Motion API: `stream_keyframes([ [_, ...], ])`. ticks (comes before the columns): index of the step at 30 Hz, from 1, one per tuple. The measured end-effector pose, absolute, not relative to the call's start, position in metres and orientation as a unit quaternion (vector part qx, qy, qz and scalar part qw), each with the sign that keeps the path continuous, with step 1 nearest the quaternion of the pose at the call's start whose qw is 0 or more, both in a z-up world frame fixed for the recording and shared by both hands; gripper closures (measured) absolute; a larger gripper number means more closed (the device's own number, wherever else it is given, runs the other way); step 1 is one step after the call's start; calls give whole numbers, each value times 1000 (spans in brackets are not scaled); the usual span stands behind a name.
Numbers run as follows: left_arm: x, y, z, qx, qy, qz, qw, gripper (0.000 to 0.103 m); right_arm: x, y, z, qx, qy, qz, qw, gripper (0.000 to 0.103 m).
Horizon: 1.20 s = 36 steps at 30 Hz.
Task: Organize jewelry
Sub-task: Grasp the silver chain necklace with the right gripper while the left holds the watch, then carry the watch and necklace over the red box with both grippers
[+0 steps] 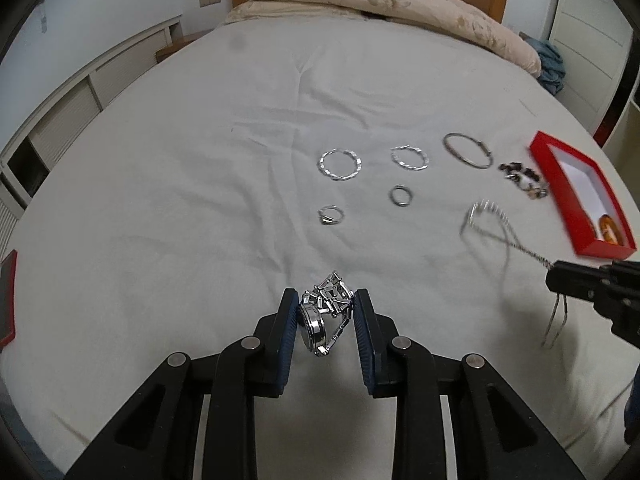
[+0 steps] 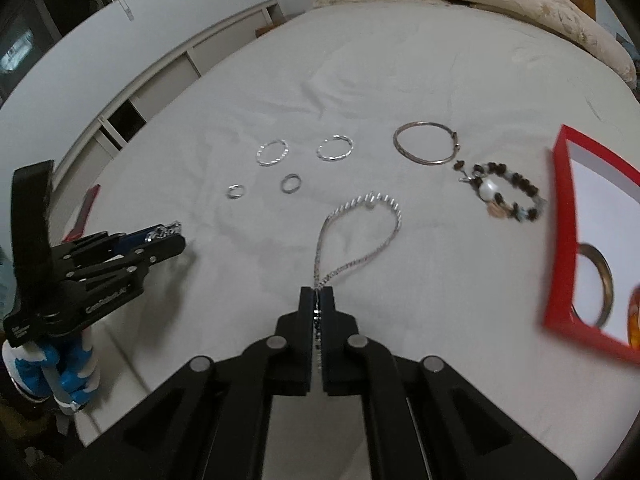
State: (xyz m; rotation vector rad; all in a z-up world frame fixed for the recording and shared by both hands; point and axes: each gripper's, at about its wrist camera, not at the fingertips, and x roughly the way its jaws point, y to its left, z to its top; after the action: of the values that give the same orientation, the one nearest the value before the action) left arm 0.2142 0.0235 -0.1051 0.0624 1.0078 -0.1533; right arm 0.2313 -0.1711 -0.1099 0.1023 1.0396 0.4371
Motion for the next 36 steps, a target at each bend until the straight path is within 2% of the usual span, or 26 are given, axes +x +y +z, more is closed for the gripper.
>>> stream_keyframes([
  [12,165,-14,-81,15,475,-111,873,75,167,-207,-63,71,455,184,868,101],
  [21,155,-81,-61,31,470,-161,867,75,125,-277,-21,120,396,141,899,101],
  [29,172,-146,-36,42,458,-206,864,75,128,-347,4,138,360,107,917,101],
  [36,202,-208,-35,63,447,-234,861,75,161,-402,6,139,354,79,922,101],
])
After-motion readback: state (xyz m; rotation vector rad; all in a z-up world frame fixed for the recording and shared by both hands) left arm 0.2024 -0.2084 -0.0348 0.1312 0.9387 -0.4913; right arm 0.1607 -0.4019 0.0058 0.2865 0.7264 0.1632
